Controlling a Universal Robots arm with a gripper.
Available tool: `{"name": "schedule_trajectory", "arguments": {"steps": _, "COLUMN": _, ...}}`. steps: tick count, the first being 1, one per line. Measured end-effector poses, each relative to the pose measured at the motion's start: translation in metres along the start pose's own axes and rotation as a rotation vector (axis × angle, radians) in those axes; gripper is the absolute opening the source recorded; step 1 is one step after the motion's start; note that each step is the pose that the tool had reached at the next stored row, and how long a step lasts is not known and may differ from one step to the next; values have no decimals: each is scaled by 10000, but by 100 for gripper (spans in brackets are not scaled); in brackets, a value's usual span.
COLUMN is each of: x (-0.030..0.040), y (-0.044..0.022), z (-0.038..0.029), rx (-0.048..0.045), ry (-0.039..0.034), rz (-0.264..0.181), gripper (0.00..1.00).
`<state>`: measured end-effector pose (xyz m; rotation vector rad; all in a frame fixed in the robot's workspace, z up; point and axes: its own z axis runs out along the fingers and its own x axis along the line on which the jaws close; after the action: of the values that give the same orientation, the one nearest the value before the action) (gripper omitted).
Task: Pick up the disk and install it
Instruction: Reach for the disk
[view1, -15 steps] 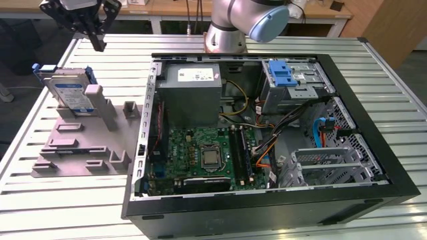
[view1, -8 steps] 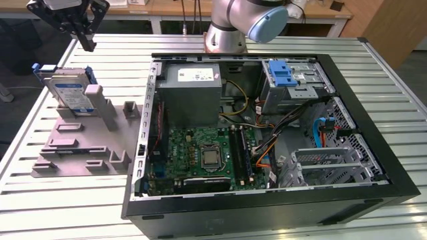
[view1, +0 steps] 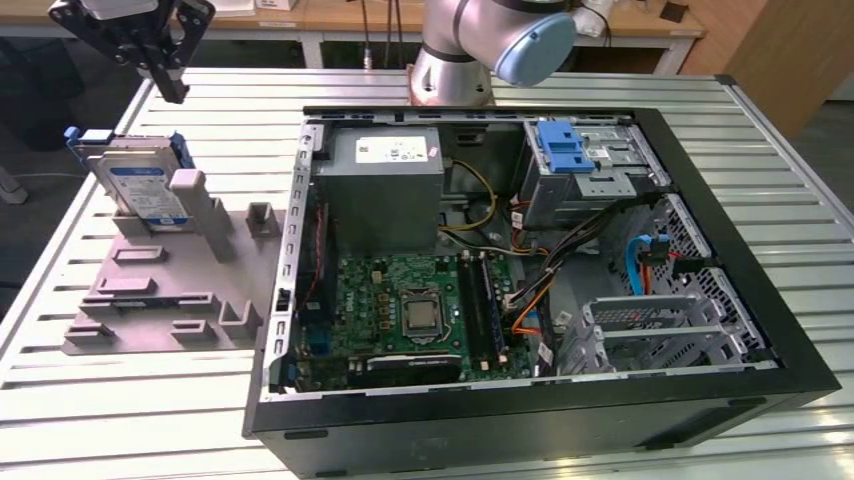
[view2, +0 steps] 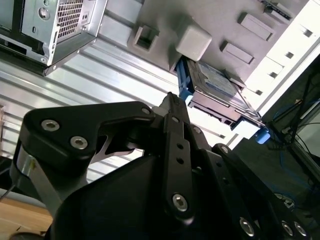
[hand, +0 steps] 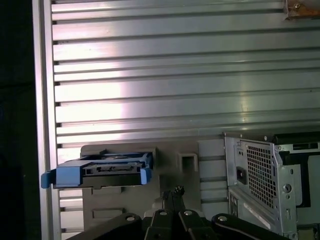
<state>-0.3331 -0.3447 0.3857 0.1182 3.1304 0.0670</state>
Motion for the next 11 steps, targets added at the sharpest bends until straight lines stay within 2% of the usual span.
{"name": "schedule_trajectory", "arguments": {"steps": 5, "x": 110, "y": -8, "z": 1, "rx": 1, "ry": 1, "rz": 0, "gripper": 11}}
{"name": "schedule_trajectory", "arguments": {"steps": 6, "x": 141, "y": -10, "z": 2, "rx": 1, "ry": 1, "rz": 1, "gripper": 11}}
{"name": "schedule_trajectory", "arguments": {"steps": 7, "x": 203, "y": -13, "z": 4, "rx": 0, "ry": 0, "rz": 0, "gripper": 11}}
{"name": "schedule_trajectory", "arguments": {"steps": 11, "x": 328, "y": -18, "z": 12, "rx": 1, "ry": 1, "rz": -1, "gripper": 11}}
